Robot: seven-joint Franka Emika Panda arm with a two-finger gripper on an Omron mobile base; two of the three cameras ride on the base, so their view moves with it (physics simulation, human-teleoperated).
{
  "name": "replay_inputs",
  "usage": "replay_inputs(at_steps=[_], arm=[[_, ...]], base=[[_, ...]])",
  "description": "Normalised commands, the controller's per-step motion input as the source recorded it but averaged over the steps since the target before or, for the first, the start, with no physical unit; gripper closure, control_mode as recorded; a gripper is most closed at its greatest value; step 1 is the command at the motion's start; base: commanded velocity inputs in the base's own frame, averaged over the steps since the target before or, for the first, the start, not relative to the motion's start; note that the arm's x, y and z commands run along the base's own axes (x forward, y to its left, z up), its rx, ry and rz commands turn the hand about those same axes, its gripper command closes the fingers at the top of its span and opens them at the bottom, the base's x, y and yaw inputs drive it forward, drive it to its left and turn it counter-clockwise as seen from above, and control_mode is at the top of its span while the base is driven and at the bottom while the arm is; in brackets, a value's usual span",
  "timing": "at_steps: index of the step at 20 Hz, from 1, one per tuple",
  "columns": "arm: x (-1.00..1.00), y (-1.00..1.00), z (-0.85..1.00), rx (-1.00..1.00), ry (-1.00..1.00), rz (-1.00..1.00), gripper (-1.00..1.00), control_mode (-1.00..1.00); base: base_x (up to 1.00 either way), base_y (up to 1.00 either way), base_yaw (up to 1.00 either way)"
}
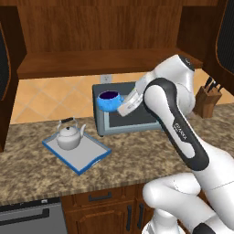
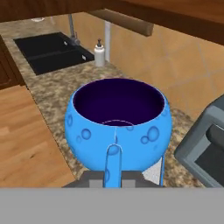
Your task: Pick the kettle from the counter and place it on the tray. Then pick the mug from the cabinet and place it on the tray. Then close the cabinet doors.
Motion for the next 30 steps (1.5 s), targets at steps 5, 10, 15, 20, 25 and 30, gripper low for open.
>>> replay_inputs(at_steps=[5,10,15,20,25,30], arm=[[-0.30,0.32,-0.82,-0.02,0.01,0.03,1.00,-1.00],[0.04,0.18,-0.76,-0.01,0.17,0.01,1.00,-1.00],[0.12,0.04,-0.72,-0.04,0.13,0.00,1.00,-1.00],[0.69,0.11,-0.49,-0.03,0.10,-0.02,1.00,-1.00],[0.54,0.24,-0.49,-0.02,0.01,0.00,1.00,-1.00],[0.49,0.27,-0.35,-0.07,0.00,0.00,1.00,-1.00]], base=[[0.00,0.00,0.00],[0.00,0.00,0.00],[0.00,0.00,0.00],[0.00,0.00,0.00],[0.00,0.00,0.00],[0.00,0.00,0.00]])
